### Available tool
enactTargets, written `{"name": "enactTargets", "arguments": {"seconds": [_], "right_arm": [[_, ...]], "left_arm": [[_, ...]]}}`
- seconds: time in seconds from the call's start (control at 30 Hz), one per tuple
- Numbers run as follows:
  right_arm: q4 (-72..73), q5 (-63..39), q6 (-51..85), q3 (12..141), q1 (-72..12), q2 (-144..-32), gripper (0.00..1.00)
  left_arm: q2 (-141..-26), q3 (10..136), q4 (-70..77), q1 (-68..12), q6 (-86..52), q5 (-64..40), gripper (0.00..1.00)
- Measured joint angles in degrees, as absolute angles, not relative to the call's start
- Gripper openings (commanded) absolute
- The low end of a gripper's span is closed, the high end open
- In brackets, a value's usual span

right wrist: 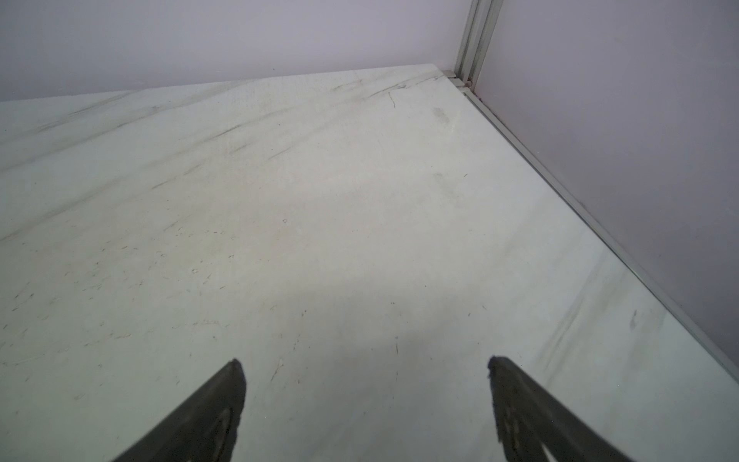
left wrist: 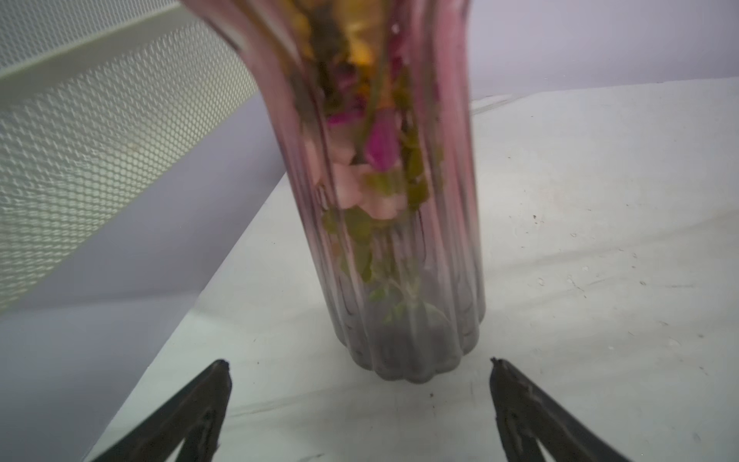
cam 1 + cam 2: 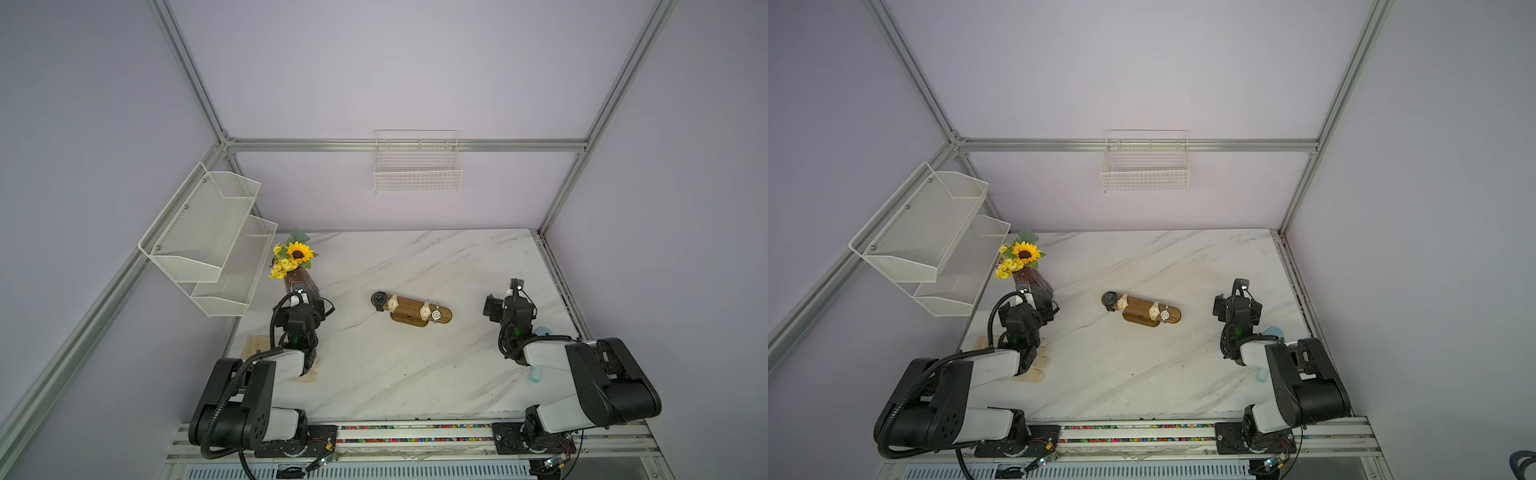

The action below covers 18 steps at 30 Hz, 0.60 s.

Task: Place watch on stand
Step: Reset both arms

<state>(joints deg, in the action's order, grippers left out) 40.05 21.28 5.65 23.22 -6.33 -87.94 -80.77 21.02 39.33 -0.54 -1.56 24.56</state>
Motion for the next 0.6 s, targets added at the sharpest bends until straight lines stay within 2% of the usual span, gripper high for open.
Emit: {"name": "enactTargets", "arguments": {"seconds": [0.1,0.2,0.6], "right_arm": [[47.0,17.8,5.2,26.3,-4.4,-95.1,0.97],[53.8,13.6,4.6,27.0,-2.8,-101.3,0.97],[58.4,7.6,3.3,26.6,-2.0,-102.3,0.97]], "left_arm": [[-85.2,22.9,41.5,3.3,-2.6,17.6,1.0],[-89.4,21.3,48.4,3.3,-2.4,11.9,1.0],[-90.0,20.4,51.9,2.6,-2.3,9.3,1.0]]}}
